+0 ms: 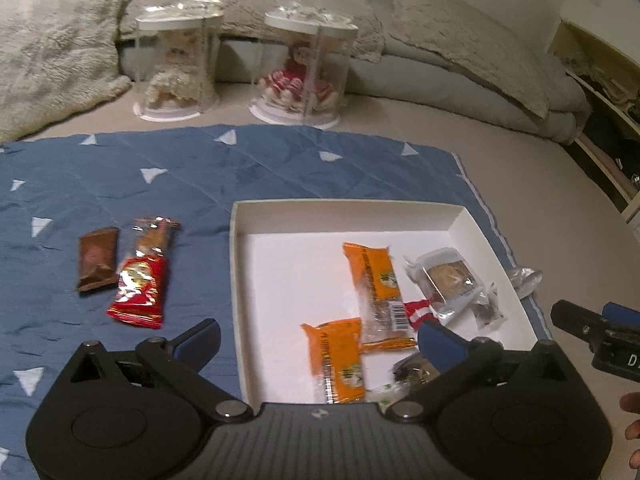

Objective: Organize snacks
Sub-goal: 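Move both tools back over the remaining snacks on the mat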

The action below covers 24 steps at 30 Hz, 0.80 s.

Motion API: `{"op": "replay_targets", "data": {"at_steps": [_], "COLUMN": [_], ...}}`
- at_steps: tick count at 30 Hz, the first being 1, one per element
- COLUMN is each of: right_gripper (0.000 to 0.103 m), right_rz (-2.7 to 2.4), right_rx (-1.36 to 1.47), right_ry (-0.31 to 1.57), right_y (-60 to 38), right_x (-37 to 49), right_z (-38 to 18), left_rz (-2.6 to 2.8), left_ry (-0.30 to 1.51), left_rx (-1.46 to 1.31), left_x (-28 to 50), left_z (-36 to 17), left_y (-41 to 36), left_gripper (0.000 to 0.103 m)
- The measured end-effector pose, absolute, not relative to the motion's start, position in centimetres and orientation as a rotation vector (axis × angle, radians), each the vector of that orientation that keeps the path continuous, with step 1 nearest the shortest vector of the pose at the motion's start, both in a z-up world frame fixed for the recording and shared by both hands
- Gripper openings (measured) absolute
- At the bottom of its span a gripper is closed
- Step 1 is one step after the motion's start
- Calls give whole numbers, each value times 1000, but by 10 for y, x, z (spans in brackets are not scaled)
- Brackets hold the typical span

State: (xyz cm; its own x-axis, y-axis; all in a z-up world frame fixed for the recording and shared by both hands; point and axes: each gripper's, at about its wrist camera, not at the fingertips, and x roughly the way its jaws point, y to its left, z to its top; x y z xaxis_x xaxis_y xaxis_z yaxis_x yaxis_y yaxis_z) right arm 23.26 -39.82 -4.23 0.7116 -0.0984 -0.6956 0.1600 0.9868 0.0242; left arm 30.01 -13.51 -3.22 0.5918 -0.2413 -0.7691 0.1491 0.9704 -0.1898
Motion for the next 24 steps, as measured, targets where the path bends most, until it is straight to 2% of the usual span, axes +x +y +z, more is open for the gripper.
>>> {"op": "replay_targets", "data": {"at_steps": [12,24], "right_gripper": [102,102], "right_rz": [-116,25], "right_rx": [99,91], "right_ry": [751,748], "right_y": [-368,-285], "right_x": [233,255], "right_z": [-38,-35], "left_rz": [-122,-4], "left_ry": [873,840], "left_rx": [-130,-163], "left_x": [284,277], "left_z": [-14,-5], "left_y": [-70,2], "left_gripper": [103,103]}}
